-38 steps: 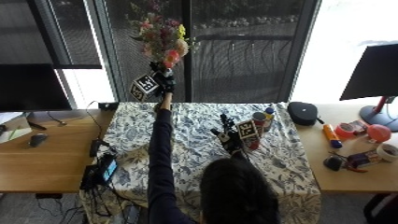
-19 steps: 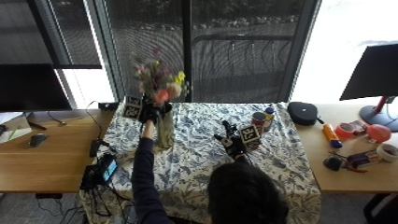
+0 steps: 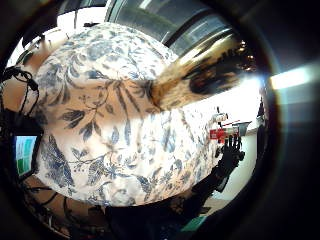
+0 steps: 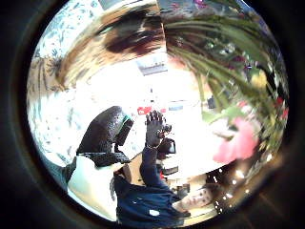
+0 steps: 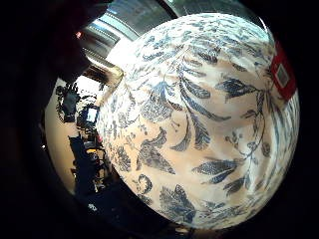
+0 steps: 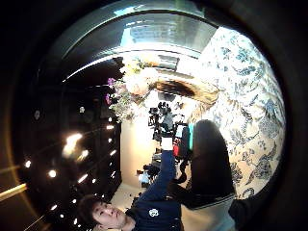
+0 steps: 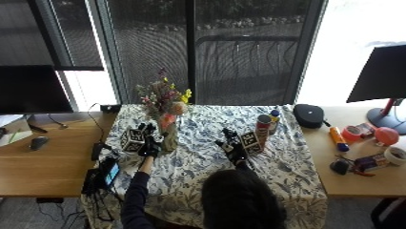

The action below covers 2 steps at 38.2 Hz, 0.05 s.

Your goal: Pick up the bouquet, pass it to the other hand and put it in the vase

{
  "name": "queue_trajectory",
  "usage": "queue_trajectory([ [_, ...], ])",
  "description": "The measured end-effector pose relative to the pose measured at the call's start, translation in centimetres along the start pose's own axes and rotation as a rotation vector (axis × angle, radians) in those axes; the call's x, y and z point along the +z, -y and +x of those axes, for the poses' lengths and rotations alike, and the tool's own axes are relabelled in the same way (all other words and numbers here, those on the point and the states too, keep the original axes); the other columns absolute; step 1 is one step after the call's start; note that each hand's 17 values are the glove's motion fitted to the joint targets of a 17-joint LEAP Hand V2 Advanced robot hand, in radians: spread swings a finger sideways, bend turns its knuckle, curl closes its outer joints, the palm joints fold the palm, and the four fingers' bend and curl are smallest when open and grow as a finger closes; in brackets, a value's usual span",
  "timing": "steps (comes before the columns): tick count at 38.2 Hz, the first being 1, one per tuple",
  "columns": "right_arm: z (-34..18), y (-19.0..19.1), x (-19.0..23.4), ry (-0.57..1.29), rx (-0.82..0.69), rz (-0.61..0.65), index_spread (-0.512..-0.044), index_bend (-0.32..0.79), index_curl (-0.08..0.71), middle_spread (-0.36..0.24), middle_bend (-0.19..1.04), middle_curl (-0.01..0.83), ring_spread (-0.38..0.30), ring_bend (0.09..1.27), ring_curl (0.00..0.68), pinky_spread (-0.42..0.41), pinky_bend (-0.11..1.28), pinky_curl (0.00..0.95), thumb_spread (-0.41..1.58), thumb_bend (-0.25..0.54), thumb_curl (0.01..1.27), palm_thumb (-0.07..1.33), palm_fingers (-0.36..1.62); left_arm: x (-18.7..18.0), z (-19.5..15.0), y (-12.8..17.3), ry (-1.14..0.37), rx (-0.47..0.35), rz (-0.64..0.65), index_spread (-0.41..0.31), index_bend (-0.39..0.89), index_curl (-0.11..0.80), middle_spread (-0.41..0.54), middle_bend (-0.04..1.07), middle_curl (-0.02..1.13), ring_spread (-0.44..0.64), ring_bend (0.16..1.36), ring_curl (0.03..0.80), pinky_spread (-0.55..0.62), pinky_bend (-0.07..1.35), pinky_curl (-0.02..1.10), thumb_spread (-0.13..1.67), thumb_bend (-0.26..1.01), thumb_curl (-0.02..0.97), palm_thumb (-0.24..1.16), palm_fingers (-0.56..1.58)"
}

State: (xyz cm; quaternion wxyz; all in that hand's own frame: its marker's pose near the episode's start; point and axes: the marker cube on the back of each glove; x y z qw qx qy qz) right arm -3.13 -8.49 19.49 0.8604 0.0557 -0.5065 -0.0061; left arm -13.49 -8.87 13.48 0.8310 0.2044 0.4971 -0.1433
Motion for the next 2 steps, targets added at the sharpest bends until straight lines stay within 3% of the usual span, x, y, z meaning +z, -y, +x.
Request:
queue_trajectory([
  [2,0.58,0.49,0.10,-0.034,-0.014,0.019,-0.399,0.17,0.293,-0.133,0.18,0.294,-0.046,0.34,0.285,0.127,0.39,0.335,1.15,-0.016,0.46,0.68,0.20,-0.12,0.61,-0.51,-0.015,0.007,0.007,0.122,0.04,0.228,0.357,0.19,0.32,0.45,0.56,0.295,0.47,0.35,0.33,0.93,-0.03,0.473,0.52,-0.19],
])
